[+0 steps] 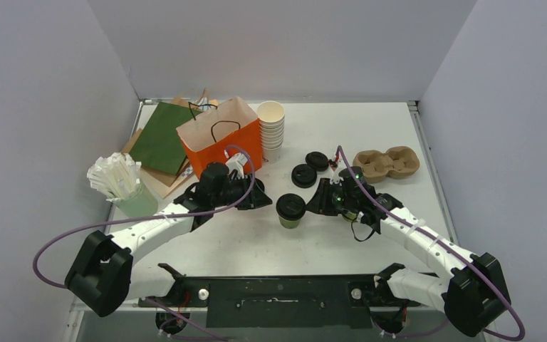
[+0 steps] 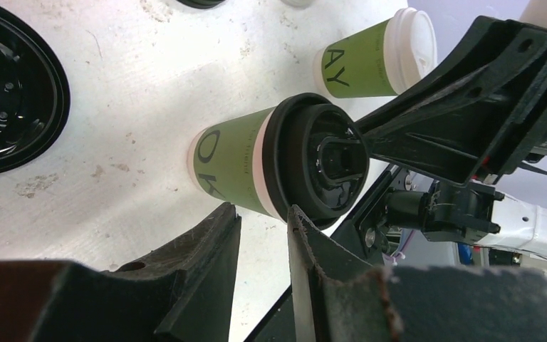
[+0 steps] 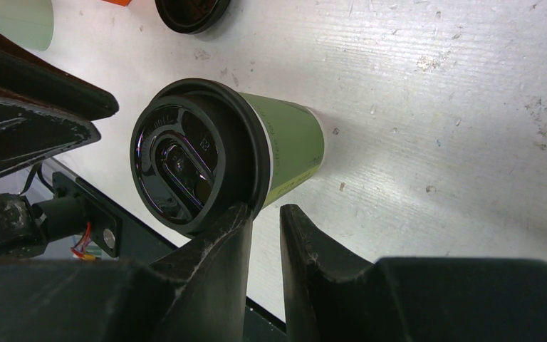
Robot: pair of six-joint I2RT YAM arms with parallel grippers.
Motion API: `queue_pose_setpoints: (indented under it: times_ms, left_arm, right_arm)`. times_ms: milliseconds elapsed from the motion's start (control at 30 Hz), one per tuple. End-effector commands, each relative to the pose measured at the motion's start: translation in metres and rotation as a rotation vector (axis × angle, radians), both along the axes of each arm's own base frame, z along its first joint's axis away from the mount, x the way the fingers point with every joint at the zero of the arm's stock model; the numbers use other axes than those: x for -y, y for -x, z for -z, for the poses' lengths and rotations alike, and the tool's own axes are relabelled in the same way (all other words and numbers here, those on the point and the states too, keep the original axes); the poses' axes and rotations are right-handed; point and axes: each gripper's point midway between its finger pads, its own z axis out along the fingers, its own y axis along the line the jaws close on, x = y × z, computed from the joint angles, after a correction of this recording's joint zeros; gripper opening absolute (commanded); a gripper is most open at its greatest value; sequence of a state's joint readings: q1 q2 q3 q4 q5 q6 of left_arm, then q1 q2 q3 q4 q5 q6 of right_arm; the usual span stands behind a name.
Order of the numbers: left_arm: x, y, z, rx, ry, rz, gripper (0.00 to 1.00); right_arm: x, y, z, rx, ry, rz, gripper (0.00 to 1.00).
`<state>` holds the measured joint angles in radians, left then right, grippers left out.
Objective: Pack the takeout coffee
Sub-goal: Close the cup lid on the coffee cup.
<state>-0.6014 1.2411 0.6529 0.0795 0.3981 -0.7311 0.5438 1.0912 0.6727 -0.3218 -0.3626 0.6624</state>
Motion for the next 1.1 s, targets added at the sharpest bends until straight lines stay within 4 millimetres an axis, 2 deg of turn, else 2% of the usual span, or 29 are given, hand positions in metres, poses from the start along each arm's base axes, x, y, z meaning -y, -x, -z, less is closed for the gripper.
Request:
queue_pose_setpoints:
  times_ms: [0, 467, 633, 933, 1067]
  left_arm:
    - [0.007, -0.006, -0.009, 0.027, 0.046, 0.01, 0.29]
    - [0.016, -0.008, 0.001, -0.001, 0.067, 0.031, 0.31]
    - [0.019, -0.006, 0.001, -0.002, 0.075, 0.041, 0.36]
    - [0.022, -0.006, 0.013, -0.025, 0.065, 0.048, 0.3]
    - [0.026, -0.003, 0.011, -0.024, 0.088, 0.062, 0.33]
  right_arm:
    - [-0.001, -0.004, -0.006, 0.023, -0.001, -0.006, 0.22]
    - [-0.001, -0.003, -0.006, 0.018, -0.001, -0.013, 0.22]
    - [-0.002, -0.003, -0.005, 0.018, -0.002, -0.014, 0.22]
    - [-0.002, -0.003, -0.005, 0.019, -0.006, -0.016, 0.22]
    - [-0.002, -0.002, -0.004, 0.016, -0.005, -0.016, 0.22]
